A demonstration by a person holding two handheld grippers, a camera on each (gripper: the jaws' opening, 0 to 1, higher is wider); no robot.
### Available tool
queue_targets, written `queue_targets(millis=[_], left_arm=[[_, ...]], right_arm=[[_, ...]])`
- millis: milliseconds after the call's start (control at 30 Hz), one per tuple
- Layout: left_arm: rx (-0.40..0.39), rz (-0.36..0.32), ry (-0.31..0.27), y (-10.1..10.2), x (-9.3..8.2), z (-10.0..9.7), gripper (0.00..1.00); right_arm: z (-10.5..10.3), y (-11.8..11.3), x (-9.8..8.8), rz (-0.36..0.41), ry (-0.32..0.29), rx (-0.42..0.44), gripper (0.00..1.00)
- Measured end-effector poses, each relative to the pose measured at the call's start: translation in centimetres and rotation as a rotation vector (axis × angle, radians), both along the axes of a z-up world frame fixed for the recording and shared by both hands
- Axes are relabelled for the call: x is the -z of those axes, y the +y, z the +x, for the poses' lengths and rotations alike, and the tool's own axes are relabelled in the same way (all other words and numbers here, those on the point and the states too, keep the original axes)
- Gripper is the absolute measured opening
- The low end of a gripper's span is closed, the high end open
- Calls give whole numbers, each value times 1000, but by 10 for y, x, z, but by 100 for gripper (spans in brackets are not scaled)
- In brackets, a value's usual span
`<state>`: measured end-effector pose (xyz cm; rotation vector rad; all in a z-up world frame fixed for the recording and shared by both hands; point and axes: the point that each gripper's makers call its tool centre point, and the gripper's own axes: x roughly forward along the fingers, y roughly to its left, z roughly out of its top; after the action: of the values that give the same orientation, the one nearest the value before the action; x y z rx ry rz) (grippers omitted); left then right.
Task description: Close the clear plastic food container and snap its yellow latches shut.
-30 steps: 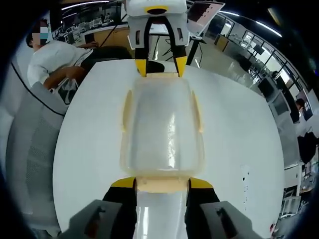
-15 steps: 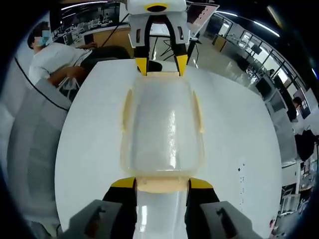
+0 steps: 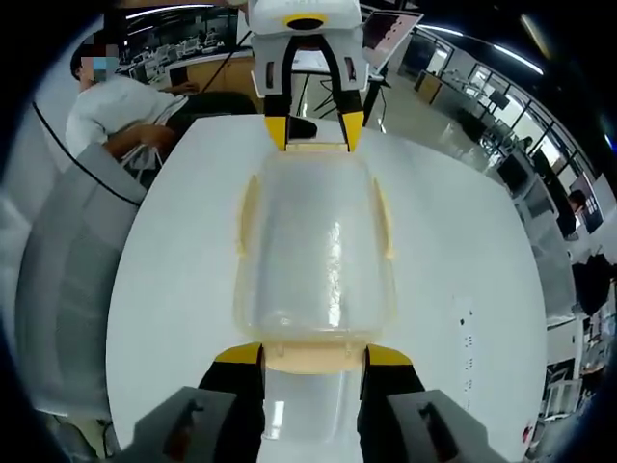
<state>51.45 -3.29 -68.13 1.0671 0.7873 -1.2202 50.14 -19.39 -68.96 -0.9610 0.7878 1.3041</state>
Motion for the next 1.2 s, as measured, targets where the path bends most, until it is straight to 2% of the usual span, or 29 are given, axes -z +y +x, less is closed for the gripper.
queue_targets(millis=[767, 1200], left_arm=[[23, -10, 10, -43, 1, 1, 37], [52, -10, 16, -75, 5, 3, 37]], right_arm=[[-2, -43, 5, -1, 10, 29, 35], [-4, -75, 10, -6, 24, 51, 35]])
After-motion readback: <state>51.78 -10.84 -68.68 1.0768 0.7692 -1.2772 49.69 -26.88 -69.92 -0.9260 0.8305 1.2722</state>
